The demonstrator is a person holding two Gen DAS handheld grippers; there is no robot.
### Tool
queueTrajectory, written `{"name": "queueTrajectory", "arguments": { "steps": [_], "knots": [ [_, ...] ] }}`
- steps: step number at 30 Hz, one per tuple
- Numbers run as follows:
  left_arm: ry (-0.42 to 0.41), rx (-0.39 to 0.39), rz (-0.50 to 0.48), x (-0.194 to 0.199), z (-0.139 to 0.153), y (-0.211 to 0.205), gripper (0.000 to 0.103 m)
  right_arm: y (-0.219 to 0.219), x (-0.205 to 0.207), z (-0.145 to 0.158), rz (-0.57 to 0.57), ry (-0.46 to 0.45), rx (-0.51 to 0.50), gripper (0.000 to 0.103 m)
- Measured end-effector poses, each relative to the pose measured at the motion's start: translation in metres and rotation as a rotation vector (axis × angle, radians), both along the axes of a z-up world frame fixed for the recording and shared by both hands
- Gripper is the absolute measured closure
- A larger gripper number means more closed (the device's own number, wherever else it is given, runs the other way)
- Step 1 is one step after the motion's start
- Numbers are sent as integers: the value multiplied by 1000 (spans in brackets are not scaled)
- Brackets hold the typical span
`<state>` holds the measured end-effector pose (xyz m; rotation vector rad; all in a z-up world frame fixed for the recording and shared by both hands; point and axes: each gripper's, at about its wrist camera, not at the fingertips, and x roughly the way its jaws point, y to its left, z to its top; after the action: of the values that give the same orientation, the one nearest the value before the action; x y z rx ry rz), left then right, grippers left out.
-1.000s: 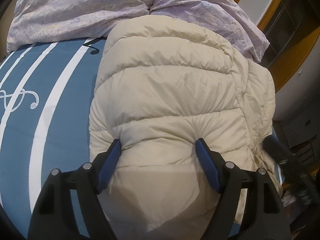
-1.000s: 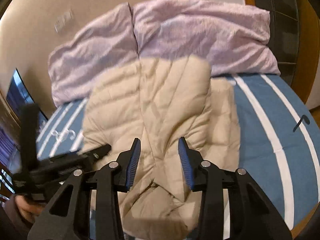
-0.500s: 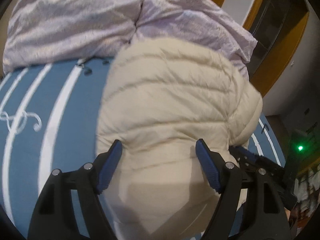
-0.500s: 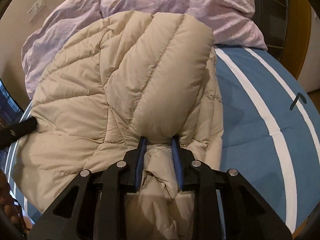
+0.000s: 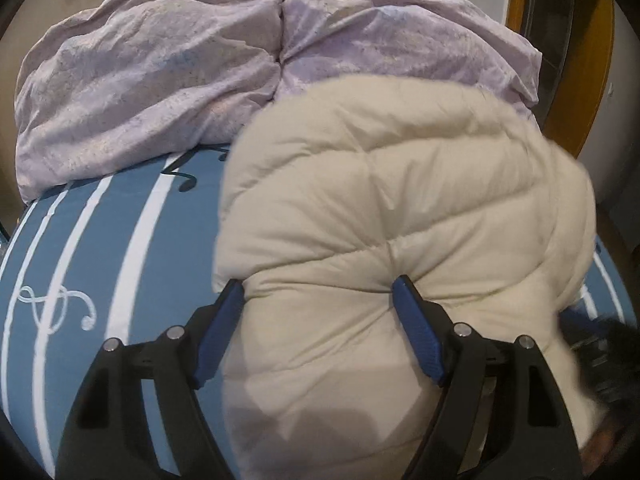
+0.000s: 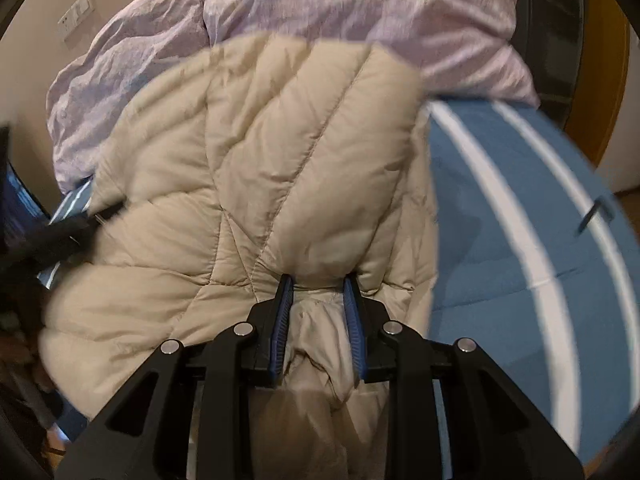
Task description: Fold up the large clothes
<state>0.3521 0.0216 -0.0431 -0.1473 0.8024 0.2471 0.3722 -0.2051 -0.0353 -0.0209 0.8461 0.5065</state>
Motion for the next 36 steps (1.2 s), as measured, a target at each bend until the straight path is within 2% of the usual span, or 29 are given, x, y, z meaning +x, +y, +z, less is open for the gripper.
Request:
{"name": "queueTrajectory", "arguments": {
  "steps": [2,5,9,12,15,18,21,23,26,29,33,36],
  "knots": [
    [-9,3,-10,0,-5,-4,26,4,-6,25,20,-70,26,76],
    [-6,0,-20,2,-7,-8,26,15,-1,48,37,-112,57,76],
    [-11,1,-24,4,-10,-9,26,36,33,53,-20,-147,18,76],
    [-19,0,-29,2,-11,-9,26,40,70,38,-113,-108,-8,76],
    [-23,-25,-47,0,-8,-5,26,37,95,0,-156,-12,-19,76],
    [-22,-66,-81,-1,6,-1,26,38,96,-25,-166,-40,-54,76],
    [-46,-78,-100,3,28,3,26,33,100,-35,-182,-22,-27,76],
    [-87,-61,-99,9,46,6,26,31,103,-40,-183,-11,-14,76],
    [-104,-19,-96,26,57,6,26,32,104,-42,-186,-4,-10,76],
    [-83,10,-86,53,53,1,25,36,104,-43,-187,-9,-36,75],
    [-46,38,-56,73,20,-2,21,37,104,-44,-189,-11,-38,74],
    [-78,91,-42,71,4,-3,18,35,106,-45,-196,-9,-27,74]
  ]
}}
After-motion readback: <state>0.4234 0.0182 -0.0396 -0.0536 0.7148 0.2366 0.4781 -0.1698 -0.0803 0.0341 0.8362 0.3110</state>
